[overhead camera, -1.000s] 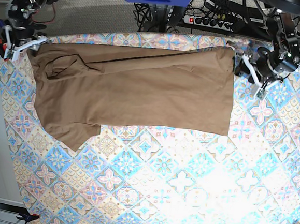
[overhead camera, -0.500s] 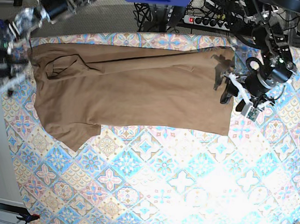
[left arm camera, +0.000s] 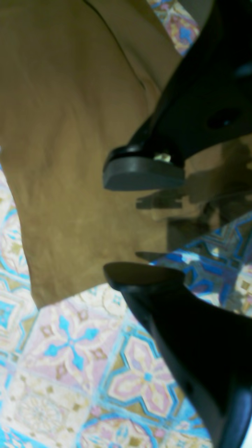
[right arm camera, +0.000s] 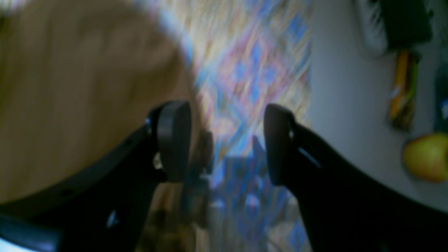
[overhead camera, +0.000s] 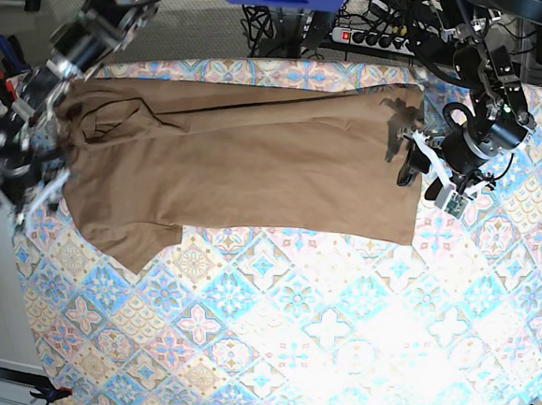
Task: Layout the t-shirt on the table in an organized manner, then fold the t-shirt properly
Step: 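Release the shirt and move both grippers to the shirt's hem corners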
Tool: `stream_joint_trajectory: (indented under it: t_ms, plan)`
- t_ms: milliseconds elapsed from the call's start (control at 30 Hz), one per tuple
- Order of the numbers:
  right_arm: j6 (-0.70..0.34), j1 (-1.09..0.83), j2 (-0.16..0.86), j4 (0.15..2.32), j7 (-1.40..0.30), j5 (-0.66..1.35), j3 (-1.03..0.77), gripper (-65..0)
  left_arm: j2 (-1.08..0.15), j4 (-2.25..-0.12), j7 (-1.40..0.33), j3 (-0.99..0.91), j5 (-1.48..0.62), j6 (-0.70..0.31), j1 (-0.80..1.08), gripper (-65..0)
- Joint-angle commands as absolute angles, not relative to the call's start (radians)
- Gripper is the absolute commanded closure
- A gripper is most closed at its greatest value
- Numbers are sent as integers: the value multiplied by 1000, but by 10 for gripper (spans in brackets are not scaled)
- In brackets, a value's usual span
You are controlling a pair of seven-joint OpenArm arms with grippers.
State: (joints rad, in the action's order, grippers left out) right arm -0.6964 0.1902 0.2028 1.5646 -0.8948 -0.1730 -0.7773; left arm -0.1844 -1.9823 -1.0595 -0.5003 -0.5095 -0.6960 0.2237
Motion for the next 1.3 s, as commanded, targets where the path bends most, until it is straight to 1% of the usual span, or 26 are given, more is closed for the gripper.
stream_joint_trajectory:
  t_ms: [0, 133, 267, 500, 667, 867, 1100, 1167, 1233, 1267]
  plan:
    - [-698, 228, 216, 1550, -857, -159, -776, -317, -194, -2000, -1038, -503, -527, -698, 214, -320]
    - [-698, 251, 249, 1417, -808, -159, -771, -317, -217, -1998, -1038, -503, -524, -698, 189, -320]
    - [-698, 294, 274, 1264, -734, -159, -716, -317, -222, -1989, -1038, -499, -524, -698, 171, -320]
    - [-698, 433, 274, 1030, -585, -259, -707, -316, -222, -1988, -1040, -506, -524, -698, 154, -320]
    - [-698, 447, 274, 871, -466, -335, -708, -316, -222, -1988, -1040, -507, -524, -698, 157, -320]
    - [-698, 447, 274, 769, -377, -371, -708, -316, -223, -1989, -1040, -507, -499, -698, 157, -320]
    - [-698, 444, 274, 756, -367, -433, -702, -311, -223, -1989, -1040, -507, -472, -698, 154, -320]
    - [-698, 444, 274, 779, -366, -455, -700, -275, -223, -1989, -1040, -507, -472, -698, 151, -320]
    - [-698, 443, 274, 822, -366, -483, -700, -179, -223, -1989, -1040, -507, -472, -698, 151, -320]
    - [-698, 443, 274, 849, -366, -507, -700, -110, -223, -1989, -1040, -507, -472, -698, 150, -320]
